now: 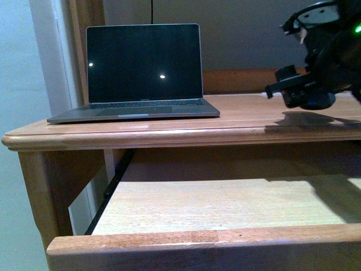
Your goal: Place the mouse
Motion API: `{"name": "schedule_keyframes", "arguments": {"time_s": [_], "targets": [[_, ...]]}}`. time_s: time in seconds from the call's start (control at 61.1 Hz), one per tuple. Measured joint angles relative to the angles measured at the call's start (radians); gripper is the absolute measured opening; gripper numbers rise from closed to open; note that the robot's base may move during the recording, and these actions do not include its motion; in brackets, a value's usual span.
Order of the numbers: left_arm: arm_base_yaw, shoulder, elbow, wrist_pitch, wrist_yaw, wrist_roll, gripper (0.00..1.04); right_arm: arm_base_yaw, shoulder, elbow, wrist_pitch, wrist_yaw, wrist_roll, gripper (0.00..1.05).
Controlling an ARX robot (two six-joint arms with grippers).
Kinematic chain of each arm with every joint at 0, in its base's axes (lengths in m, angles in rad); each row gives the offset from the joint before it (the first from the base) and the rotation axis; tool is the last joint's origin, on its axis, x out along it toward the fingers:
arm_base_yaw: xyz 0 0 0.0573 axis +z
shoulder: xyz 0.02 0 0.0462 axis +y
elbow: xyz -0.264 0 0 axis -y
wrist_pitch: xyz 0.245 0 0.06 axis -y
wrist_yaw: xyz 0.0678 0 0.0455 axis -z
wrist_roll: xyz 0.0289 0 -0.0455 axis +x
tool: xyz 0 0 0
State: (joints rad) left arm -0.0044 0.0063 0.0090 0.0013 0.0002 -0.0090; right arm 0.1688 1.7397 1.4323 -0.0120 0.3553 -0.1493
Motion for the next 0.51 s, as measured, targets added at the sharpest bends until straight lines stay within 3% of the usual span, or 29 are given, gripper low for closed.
{"name": "schedule_keyframes", "arguments": {"time_s": [0.229,0.508], "targets": [[0.000,0.000,0.000,0.000,0.000,0.000,0.97,0.012,0.158,0.126,0.023,0.085,0.084,0.57],[0.000,0.000,0.000,0.000,0.000,0.000,0.97,0.081,0.219,0.211,-0.007,0.098,0.151,0.57]]}}
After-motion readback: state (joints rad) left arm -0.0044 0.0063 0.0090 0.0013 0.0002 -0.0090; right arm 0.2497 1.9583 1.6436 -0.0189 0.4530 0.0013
